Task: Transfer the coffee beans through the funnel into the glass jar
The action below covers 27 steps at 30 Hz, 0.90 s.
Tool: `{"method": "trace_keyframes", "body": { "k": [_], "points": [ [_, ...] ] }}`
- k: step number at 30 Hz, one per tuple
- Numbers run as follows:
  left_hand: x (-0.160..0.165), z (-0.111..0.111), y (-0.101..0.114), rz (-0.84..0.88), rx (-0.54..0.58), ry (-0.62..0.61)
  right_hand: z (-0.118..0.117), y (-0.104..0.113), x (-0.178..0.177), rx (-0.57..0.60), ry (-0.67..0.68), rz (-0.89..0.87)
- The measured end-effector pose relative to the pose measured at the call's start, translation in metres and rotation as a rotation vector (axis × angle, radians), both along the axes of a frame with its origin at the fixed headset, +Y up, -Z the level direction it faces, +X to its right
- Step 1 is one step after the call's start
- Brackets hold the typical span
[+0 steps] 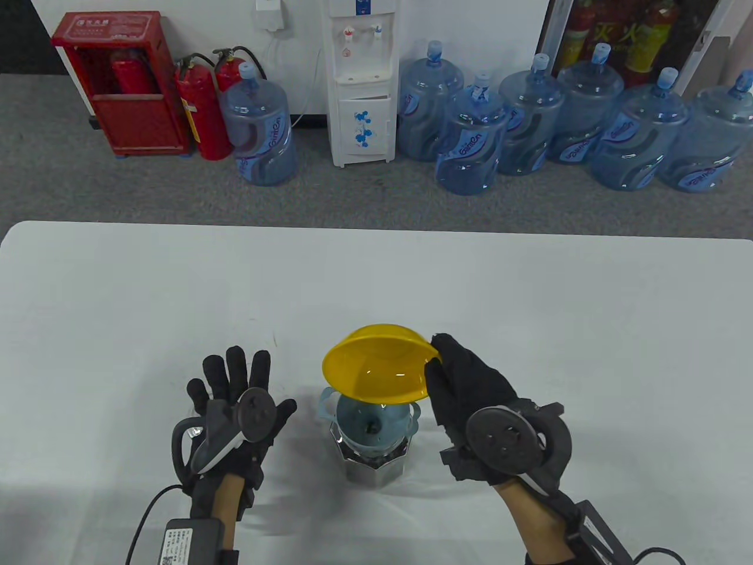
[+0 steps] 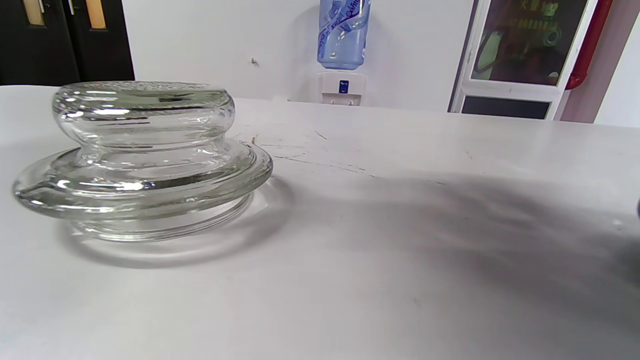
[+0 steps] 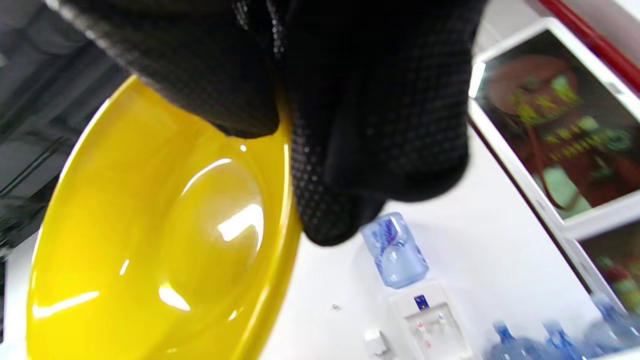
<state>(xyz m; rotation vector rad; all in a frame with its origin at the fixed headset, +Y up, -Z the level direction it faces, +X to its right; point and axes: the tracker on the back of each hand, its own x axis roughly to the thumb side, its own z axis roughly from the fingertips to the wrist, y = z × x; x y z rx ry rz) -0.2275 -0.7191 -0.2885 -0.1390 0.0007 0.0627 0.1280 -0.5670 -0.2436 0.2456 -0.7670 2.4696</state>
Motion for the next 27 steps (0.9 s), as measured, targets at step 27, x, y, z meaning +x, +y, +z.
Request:
{"method": "trace_keyframes", "body": {
  "k": [27],
  "points": [
    [-0.001,-0.002,-0.002,-0.016,-0.038,0.014,-0.030,-0.146,0.237,-0.662,-0.816,-0.335]
  ]
}}
